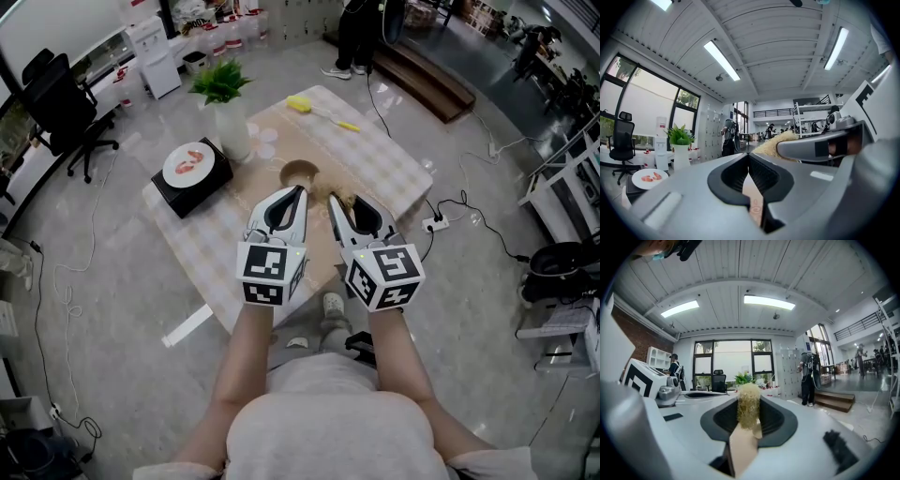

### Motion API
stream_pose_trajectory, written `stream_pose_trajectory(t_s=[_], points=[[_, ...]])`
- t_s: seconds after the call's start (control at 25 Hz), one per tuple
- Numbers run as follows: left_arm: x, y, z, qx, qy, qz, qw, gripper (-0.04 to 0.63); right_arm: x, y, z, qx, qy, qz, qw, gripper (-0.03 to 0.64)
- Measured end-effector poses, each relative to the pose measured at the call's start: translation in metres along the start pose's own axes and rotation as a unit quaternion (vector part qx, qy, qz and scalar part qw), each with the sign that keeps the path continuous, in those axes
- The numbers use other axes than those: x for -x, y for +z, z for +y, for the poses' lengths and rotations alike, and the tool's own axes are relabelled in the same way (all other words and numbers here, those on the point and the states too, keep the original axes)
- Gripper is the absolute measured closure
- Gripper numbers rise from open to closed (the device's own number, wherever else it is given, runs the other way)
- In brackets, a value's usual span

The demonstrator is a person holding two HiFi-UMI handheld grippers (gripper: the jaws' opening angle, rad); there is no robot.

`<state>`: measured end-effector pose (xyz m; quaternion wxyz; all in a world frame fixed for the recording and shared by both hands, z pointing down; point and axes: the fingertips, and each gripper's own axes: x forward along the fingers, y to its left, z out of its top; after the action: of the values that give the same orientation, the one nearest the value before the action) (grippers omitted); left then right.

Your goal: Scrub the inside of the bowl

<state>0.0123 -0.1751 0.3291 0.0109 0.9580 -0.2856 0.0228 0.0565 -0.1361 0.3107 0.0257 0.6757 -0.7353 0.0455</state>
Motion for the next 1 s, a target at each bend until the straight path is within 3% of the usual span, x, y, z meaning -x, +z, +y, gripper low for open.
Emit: stream_pose_trajectory(t_s=[0.68,1.0], points=[[-0.066,-0.025,0.026,0.01,0.031,0.041,0.9986,0.474,-0.072,-0.007,-0.055,0.002,0.078,0.02,0.997,0.514],[-0.09,-0.047,0.033,0.025,0.052,0.072,0.9957,0.375,-0.099,-0.022,-0.077,-0.003,0.116,0.039,0.992,0.514]])
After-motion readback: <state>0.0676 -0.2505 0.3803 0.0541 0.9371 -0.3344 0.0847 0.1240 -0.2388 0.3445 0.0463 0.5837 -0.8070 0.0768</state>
